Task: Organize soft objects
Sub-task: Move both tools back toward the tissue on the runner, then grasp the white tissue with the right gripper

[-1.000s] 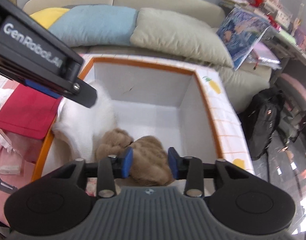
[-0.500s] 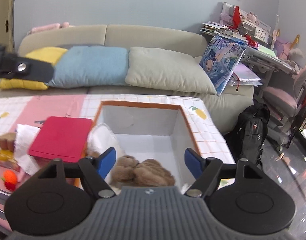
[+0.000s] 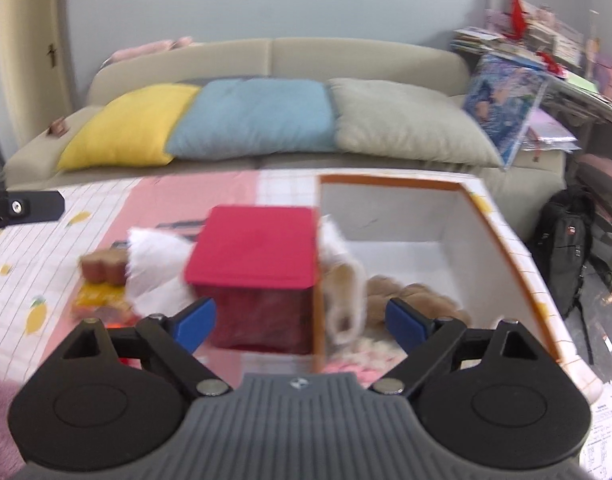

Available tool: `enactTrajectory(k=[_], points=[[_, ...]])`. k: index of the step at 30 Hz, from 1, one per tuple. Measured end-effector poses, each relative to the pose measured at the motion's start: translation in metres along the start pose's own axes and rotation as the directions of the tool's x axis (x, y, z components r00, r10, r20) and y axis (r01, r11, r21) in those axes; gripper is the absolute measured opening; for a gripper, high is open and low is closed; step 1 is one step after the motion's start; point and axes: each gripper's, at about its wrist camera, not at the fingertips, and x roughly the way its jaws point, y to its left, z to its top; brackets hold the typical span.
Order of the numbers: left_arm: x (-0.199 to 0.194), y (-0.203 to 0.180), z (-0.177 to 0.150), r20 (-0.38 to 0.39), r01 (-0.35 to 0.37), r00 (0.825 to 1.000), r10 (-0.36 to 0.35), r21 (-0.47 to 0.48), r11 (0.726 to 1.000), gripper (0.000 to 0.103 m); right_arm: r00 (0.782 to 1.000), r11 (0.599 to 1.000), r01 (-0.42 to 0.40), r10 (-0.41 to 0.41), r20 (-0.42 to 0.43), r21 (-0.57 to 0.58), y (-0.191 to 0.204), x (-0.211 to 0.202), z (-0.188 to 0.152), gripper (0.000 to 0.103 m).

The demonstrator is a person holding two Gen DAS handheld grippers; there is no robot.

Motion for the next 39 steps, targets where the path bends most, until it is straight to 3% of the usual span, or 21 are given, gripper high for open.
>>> enactTrajectory(k=[4,8,12,18,23,27,34,39], points=[[-0.002,0.031,-0.016,-0.082,-0.032,0.996,0.026,-0.061,0.998,0.066,1.0,0.994,-0.017,0.015,-0.019,-0.105,0.03,0.005,-0.006,0.09],[-0.002,0.061,-0.034,-0.165,-0.044,0.986,0.022,-0.128,0.991,0.057,0.995,0.985,-0.089,0.082,-0.051,-0.15,0.048,0.011,-0.009,0.09],[0.003,0.076,-0.046,-0.209,-0.048,0.978,0.016,-0.148,0.988,0.048,0.987,0.974,-0.139,0.123,-0.101,-0.18,0.067,0.024,-0.012,0.081],[0.016,0.08,-0.054,-0.239,-0.017,0.971,-0.015,-0.129,0.992,0.047,0.972,0.952,-0.199,0.161,-0.172,-0.235,0.1,0.048,-0.015,0.067],[0.035,0.079,-0.059,-0.284,-0.01,0.958,-0.021,-0.107,0.994,0.047,0.964,0.938,-0.204,0.142,-0.226,-0.279,0.114,0.069,-0.019,0.052],[0.045,0.083,-0.056,-0.283,-0.011,0.959,-0.018,-0.102,0.995,0.047,0.964,0.923,-0.211,0.142,-0.224,-0.321,0.118,0.08,-0.015,0.051],[0.063,0.1,-0.044,-0.286,-0.04,0.958,0.014,-0.088,0.995,0.047,0.976,0.873,-0.207,0.152,-0.156,-0.442,0.138,0.108,0.007,0.052],[0.075,0.115,-0.034,-0.287,-0.078,0.957,0.051,-0.083,0.993,0.047,0.972,0.792,-0.233,0.175,-0.156,-0.564,0.163,0.148,0.021,0.051]])
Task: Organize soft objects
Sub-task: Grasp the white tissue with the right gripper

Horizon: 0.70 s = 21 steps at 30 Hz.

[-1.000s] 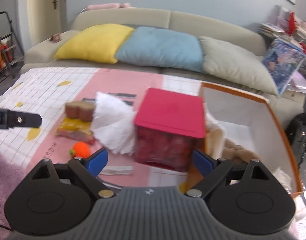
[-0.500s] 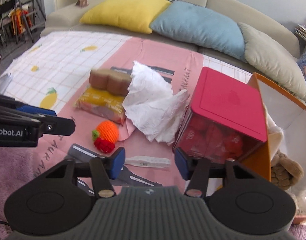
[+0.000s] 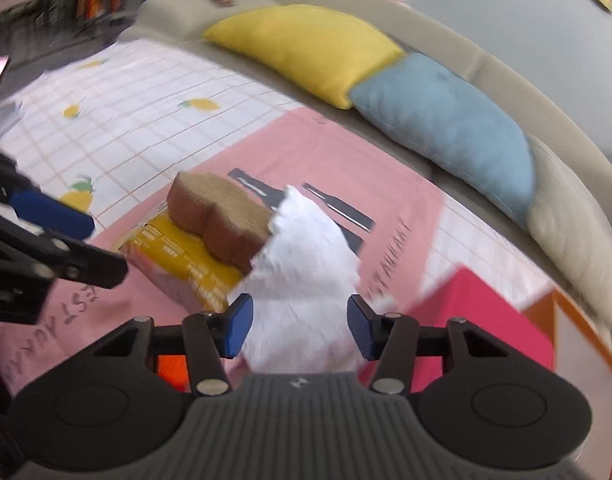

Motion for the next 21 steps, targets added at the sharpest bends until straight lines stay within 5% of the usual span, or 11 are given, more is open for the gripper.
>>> enactTrajectory(k=[7,9,11,21], points=[[0.009,0.01,0.007,-0.009,0.005,1.0,-0.005,-0.028,1.0,0.047,0.999,0.987,-0.048,0.045,-0.02,-0.156,0.01,0.043,0.022,0.051],[0.011,0.011,0.006,-0.013,0.005,1.0,-0.005,-0.03,1.0,0.047,0.998,0.985,-0.057,0.051,-0.042,-0.164,0.01,0.05,0.022,0.027],[0.011,0.013,0.004,-0.018,0.005,1.0,-0.006,-0.037,0.999,0.047,0.995,0.987,-0.079,0.07,-0.07,-0.141,0.008,0.054,0.021,0.017],[0.001,0.006,-0.002,-0.016,0.056,0.998,-0.057,-0.049,0.997,0.047,0.999,0.999,-0.045,0.045,0.023,-0.027,-0.01,-0.015,0.013,0.009]])
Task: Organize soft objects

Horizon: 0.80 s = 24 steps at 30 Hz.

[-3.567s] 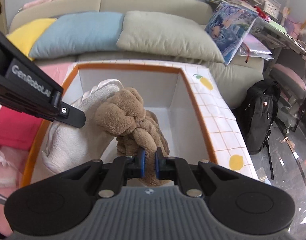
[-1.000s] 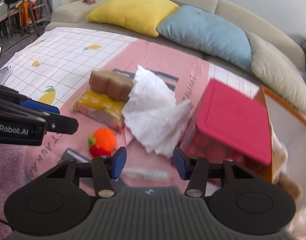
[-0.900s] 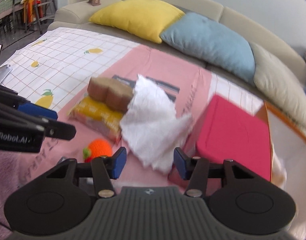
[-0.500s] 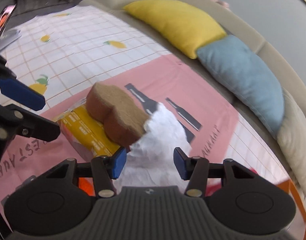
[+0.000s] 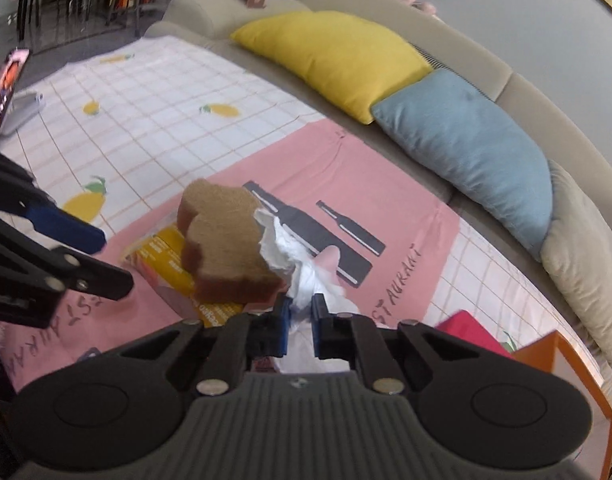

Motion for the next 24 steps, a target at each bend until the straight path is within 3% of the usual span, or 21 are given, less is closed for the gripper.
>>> enactTrajectory(k=[4,8,12,16,19,22,24], points=[[-0.009,-0.01,-0.005,0.008,0.027,1.0,-0.027,0.013,1.0,0.047,0.998,0.989,-0.039,0.033,0.045,0.143,-0.013,-0.042,-0.009,0.008],[-0.017,-0.019,-0.014,0.0,0.051,0.999,-0.051,0.019,0.999,0.047,0.994,0.95,-0.108,0.096,0.057,0.292,-0.023,-0.079,-0.03,0.008],[-0.017,-0.029,-0.024,-0.032,0.077,0.997,-0.076,0.021,0.997,0.047,0.987,0.912,-0.141,0.16,-0.016,0.386,-0.021,-0.086,-0.067,0.008],[-0.016,-0.045,-0.033,-0.066,0.089,0.994,-0.085,0.06,0.994,0.047,0.975,0.888,-0.097,0.175,-0.134,0.449,-0.013,-0.067,-0.108,0.008],[-0.018,-0.056,-0.04,-0.082,0.099,0.992,-0.092,0.087,0.991,0.047,0.952,0.87,-0.053,0.192,-0.238,0.491,-0.012,-0.051,-0.127,0.007],[-0.015,-0.064,-0.046,-0.108,0.11,0.989,-0.099,0.099,0.989,0.047,0.932,0.839,-0.071,0.248,-0.264,0.539,-0.013,-0.042,-0.136,0.01],[-0.014,-0.068,-0.05,-0.118,0.126,0.986,-0.115,0.091,0.988,0.047,0.926,0.834,-0.095,0.274,-0.259,0.543,-0.012,-0.044,-0.136,0.019]])
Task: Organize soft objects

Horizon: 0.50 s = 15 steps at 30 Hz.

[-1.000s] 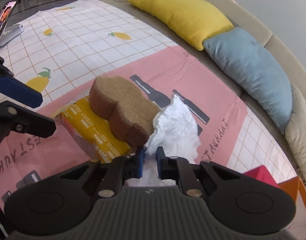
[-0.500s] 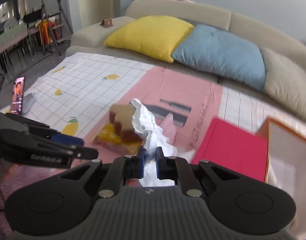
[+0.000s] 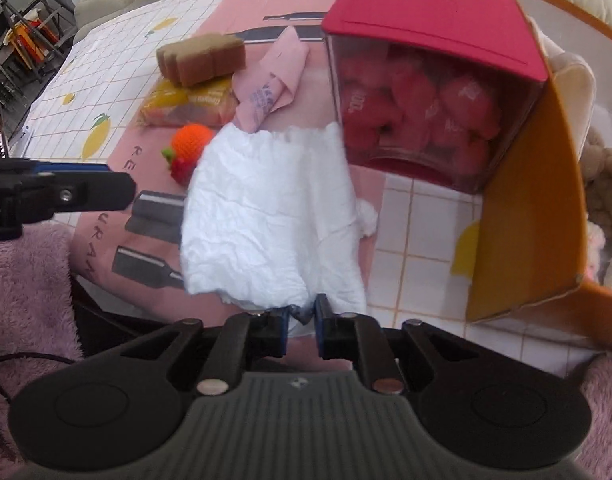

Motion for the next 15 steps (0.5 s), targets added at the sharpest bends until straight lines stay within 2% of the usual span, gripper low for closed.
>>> enactTrajectory(k=[1,3,5,7,9,11,12,13,15], points=[[0.001,-0.001,-0.001,-0.003,0.01,1.0,-0.01,-0.003,1.0,0.047,1.0,1.0,-0.011,0.011,0.004,-0.008,0.002,-0.003,-0.001,0.022],[0.005,-0.004,-0.002,-0.009,0.018,1.0,-0.018,0.004,1.0,0.045,0.999,0.999,-0.037,0.038,0.015,-0.033,0.006,-0.013,-0.003,0.04],[0.013,-0.008,-0.004,-0.031,-0.012,0.999,0.013,0.033,0.999,0.039,0.998,0.997,-0.049,0.052,0.038,-0.065,0.01,-0.026,-0.005,0.047],[0.018,-0.009,-0.007,-0.044,-0.041,0.998,0.044,0.057,0.998,0.038,0.996,0.995,-0.048,0.054,0.069,-0.088,0.013,-0.039,-0.007,0.052],[0.019,-0.006,-0.008,-0.05,-0.058,0.997,0.061,0.048,0.997,0.038,0.993,0.995,-0.033,0.042,0.108,-0.089,0.013,-0.046,-0.005,0.072],[0.019,0.0,-0.008,-0.053,-0.077,0.996,0.078,0.019,0.997,0.038,0.99,0.998,-0.008,0.018,0.14,-0.07,0.011,-0.043,0.002,0.08],[0.018,0.004,-0.007,-0.054,-0.084,0.995,0.085,0.009,0.996,0.038,0.989,0.999,-0.001,0.009,0.145,-0.054,0.01,-0.039,0.005,0.081],[0.017,0.006,-0.007,-0.054,-0.09,0.994,0.09,0.001,0.996,0.038,0.99,0.999,-0.005,0.01,0.144,-0.039,0.008,-0.033,0.009,0.082],[0.014,0.01,-0.007,-0.05,-0.105,0.993,0.104,-0.011,0.994,0.038,0.992,1.0,0.011,-0.01,0.127,-0.007,0.009,-0.017,0.016,0.091]])
